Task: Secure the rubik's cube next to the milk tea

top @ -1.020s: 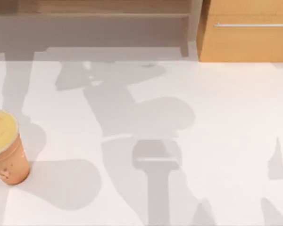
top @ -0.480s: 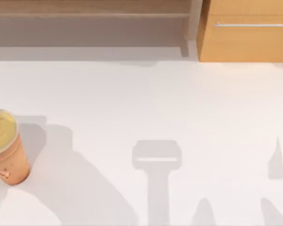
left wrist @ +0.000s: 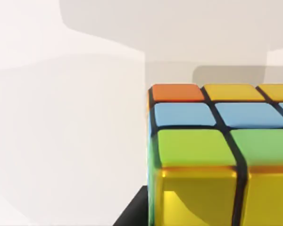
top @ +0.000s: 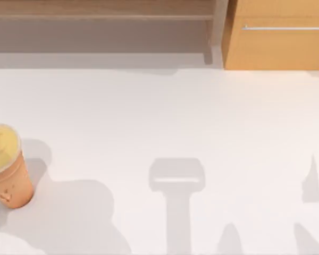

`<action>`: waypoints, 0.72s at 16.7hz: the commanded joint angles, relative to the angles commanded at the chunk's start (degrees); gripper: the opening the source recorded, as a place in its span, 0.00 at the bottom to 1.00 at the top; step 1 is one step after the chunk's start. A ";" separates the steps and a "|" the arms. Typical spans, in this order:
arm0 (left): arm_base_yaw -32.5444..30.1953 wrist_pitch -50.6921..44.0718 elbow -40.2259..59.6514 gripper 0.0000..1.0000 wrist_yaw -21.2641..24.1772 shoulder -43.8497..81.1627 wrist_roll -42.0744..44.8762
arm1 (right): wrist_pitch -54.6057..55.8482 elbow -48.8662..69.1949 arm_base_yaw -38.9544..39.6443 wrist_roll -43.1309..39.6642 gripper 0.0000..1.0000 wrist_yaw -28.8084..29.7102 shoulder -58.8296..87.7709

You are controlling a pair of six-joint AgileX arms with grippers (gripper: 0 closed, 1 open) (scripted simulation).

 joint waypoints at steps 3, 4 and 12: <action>-0.28 0.10 0.13 0.00 -0.11 0.03 0.12 | 0.00 0.00 0.00 0.00 1.00 0.00 0.00; -0.28 0.11 0.13 0.00 -0.11 0.03 0.12 | 0.00 0.00 0.00 0.00 1.00 0.00 0.00; 0.88 1.25 0.57 0.00 -0.42 -0.44 0.08 | 0.00 0.00 0.00 0.00 1.00 0.00 0.00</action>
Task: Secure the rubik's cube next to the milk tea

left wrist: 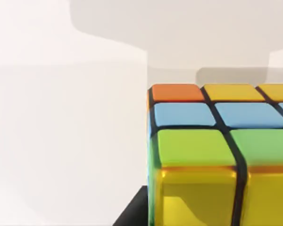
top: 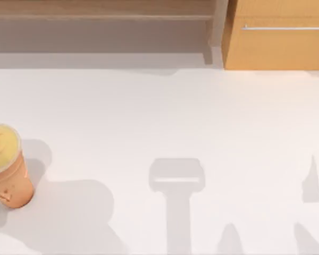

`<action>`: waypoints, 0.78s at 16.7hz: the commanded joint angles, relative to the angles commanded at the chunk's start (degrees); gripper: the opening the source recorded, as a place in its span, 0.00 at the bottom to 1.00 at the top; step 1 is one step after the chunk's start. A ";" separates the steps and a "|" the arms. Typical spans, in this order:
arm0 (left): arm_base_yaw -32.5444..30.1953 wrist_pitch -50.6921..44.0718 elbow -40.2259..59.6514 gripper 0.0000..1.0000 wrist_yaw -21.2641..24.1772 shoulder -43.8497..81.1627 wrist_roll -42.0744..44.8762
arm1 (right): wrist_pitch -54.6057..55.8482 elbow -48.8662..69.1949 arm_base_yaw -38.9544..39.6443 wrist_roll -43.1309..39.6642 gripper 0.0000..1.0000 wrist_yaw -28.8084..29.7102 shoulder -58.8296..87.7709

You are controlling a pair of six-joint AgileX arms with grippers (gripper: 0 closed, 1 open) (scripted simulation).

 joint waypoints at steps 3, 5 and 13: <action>0.32 0.77 0.29 0.00 -0.05 -0.45 -0.03 | 0.00 0.00 0.00 0.00 1.00 0.00 0.00; 0.41 1.29 0.42 0.00 -0.03 -0.75 -0.03 | 0.00 0.00 0.00 0.00 1.00 0.00 0.00; -0.14 3.01 -1.01 0.00 0.19 -0.34 0.01 | 0.00 0.00 0.00 0.00 1.00 0.00 0.00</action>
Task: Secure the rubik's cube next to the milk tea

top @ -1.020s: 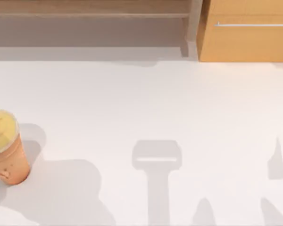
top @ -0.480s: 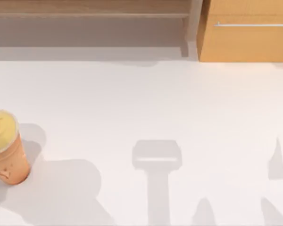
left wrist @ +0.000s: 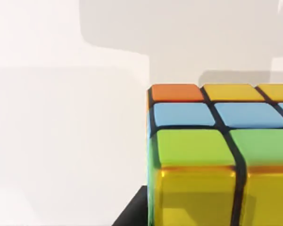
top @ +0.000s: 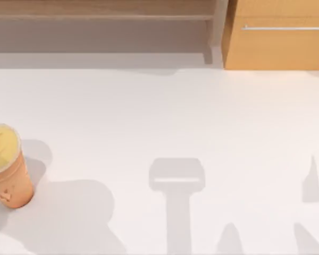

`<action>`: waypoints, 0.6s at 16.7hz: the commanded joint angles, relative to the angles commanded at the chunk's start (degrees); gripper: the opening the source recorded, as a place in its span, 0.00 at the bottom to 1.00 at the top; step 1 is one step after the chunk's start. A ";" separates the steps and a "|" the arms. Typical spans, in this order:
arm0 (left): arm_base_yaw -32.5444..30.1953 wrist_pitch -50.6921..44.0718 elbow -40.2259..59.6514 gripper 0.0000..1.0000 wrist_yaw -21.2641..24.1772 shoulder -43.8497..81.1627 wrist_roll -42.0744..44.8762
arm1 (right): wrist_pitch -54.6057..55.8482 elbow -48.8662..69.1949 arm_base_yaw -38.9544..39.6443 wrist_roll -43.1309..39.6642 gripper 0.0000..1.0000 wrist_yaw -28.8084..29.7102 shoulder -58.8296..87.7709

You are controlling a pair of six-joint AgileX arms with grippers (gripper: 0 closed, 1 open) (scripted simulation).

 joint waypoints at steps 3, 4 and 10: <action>-0.52 0.24 -1.78 0.00 0.18 1.54 0.00 | 0.00 0.00 0.00 0.00 1.00 0.00 0.00; -0.65 0.26 -2.37 0.00 0.22 2.12 0.00 | 0.00 0.00 0.00 0.00 1.00 0.00 0.00; -0.68 0.27 -2.55 0.08 0.23 2.31 0.00 | 0.00 0.00 0.00 0.00 1.00 0.00 0.00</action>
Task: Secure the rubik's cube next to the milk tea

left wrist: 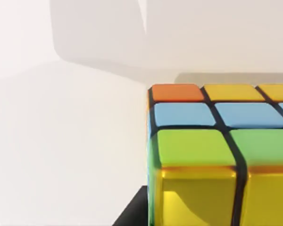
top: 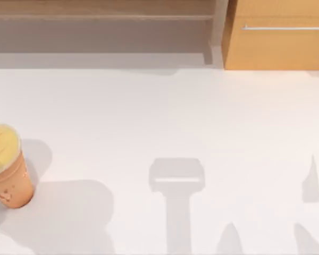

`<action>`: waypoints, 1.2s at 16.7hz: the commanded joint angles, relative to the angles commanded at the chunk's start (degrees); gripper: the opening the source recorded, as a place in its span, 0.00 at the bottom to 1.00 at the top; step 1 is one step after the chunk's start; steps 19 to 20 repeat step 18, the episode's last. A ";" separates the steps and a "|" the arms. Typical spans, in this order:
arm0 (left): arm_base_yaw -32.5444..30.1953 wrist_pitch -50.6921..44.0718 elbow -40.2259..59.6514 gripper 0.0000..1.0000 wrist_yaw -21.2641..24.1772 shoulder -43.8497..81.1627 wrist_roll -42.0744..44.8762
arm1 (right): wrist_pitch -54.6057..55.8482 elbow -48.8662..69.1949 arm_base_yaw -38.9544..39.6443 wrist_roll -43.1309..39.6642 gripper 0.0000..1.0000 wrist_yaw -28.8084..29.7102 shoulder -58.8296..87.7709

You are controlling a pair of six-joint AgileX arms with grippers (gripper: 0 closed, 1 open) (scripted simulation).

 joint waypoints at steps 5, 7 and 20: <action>0.00 0.00 0.00 0.45 0.00 0.00 0.00 | 0.00 0.00 0.00 0.00 1.00 0.00 0.00; 0.00 0.00 0.00 0.60 0.00 0.00 0.00 | 0.00 0.00 0.00 0.00 1.00 0.00 0.00; 0.00 0.00 0.00 1.00 0.00 0.00 0.00 | 0.00 0.00 0.00 0.00 1.00 0.00 0.00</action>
